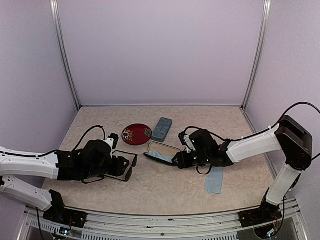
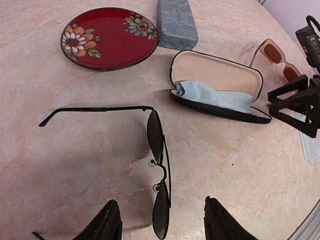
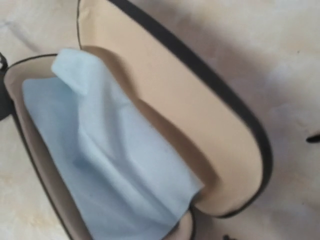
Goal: Organize the sunglasses
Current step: Adjust the folded cleaning cloth on the sunglasses case, then pick up the sunglasses from the center of the board.
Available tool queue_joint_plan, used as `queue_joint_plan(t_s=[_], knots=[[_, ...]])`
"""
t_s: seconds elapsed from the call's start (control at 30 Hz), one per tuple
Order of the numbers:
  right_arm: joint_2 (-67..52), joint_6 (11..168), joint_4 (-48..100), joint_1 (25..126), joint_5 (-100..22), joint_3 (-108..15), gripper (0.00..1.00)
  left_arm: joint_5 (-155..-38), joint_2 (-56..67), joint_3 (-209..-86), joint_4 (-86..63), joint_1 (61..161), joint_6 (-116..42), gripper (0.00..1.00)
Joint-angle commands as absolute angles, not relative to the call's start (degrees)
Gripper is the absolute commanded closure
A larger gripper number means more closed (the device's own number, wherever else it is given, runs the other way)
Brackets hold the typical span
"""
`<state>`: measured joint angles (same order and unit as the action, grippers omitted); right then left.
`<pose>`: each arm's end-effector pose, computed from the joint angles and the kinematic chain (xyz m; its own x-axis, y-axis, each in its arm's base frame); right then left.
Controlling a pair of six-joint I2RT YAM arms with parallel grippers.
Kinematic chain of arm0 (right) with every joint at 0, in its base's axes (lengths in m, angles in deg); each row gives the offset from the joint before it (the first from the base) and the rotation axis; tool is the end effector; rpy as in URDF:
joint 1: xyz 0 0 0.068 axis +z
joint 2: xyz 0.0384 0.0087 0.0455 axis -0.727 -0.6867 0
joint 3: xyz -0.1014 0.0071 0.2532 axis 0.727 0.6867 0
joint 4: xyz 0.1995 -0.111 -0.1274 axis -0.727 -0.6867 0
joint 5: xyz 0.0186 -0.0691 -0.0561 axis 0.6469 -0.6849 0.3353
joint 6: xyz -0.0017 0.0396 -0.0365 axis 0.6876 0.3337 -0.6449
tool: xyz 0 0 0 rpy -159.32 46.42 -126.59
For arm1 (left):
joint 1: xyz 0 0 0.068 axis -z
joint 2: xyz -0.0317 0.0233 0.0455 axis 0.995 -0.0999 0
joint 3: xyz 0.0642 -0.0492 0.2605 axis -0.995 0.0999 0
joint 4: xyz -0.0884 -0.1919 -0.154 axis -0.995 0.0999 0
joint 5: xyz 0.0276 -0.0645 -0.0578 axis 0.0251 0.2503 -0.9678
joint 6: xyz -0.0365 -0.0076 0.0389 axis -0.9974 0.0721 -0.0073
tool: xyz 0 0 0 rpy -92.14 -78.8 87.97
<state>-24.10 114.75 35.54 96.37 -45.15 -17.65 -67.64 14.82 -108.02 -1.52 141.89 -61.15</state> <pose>0.2187 0.2597 0.1519 -0.7750 -0.0909 -0.6254 -0.4299 0.8011 0.4163 0.1342 -0.1883 0.1997 -0.6616 0.0318 -0.7491 0.3239 0.9132 -0.2474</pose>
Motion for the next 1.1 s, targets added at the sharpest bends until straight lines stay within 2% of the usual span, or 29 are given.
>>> queue_joint_plan(t_s=[0.0, 0.63, 1.07], knots=[[-20.4, 113.7, 33.7, 95.9, -46.9, -17.7, 0.46, -65.8, 15.4, -107.7, -0.3, 142.2, -62.8, 0.44], [-2.9, 110.6, 22.8, 86.3, -52.4, -10.5, 0.41, -66.6, 10.9, -110.5, -3.4, 142.2, -59.6, 0.39], [-5.5, 106.1, 15.2, 81.8, -47.3, -11.3, 0.29, -68.1, 8.3, -111.6, -4.9, 142.4, -58.9, 0.36]])
